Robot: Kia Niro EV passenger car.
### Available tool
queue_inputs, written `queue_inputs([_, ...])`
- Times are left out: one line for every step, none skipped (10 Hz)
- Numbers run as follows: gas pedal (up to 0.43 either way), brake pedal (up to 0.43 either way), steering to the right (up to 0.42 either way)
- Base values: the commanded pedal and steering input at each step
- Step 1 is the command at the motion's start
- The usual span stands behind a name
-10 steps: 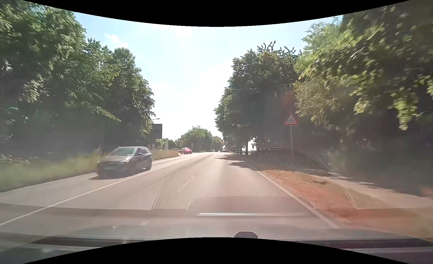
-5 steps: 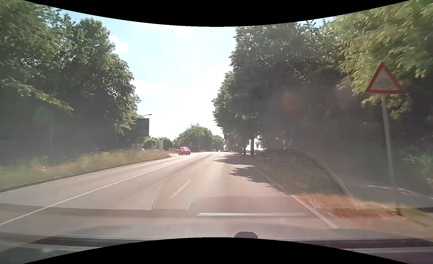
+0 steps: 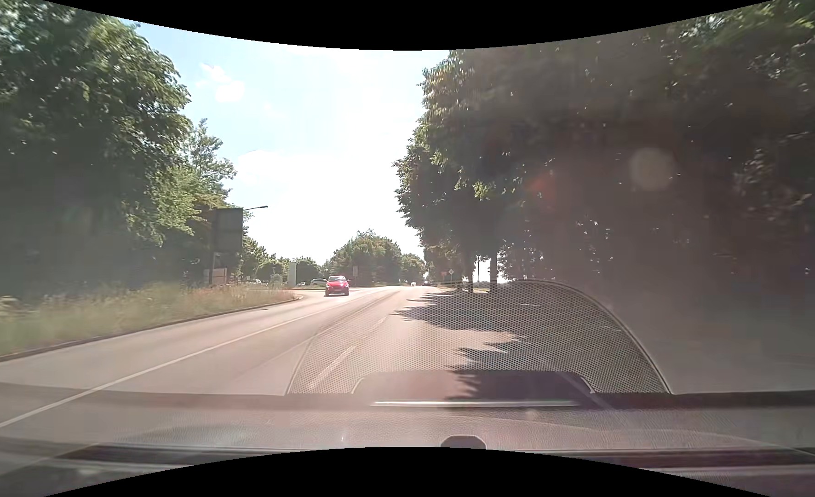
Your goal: Follow the waypoints while adhering to traffic rules and regulations
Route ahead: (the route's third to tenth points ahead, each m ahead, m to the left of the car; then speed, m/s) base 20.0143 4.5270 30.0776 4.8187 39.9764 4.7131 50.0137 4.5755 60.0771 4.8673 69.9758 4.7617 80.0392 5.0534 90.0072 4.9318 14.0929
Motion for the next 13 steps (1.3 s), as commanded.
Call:
queue_inputs([0.169,0.000,-0.003])
queue_inputs([0.169,0.000,-0.003])
queue_inputs([0.169,0.000,-0.003])
queue_inputs([0.169,0.000,-0.003])
queue_inputs([0.169,0.000,-0.003])
queue_inputs([0.169,0.000,-0.003])
queue_inputs([0.169,0.000,-0.003])
queue_inputs([0.169,0.000,-0.002])
queue_inputs([0.169,0.000,-0.002])
queue_inputs([0.169,0.000,-0.002])
queue_inputs([0.169,0.000,-0.002])
queue_inputs([0.169,0.000,-0.002])
queue_inputs([0.169,0.000,-0.002])
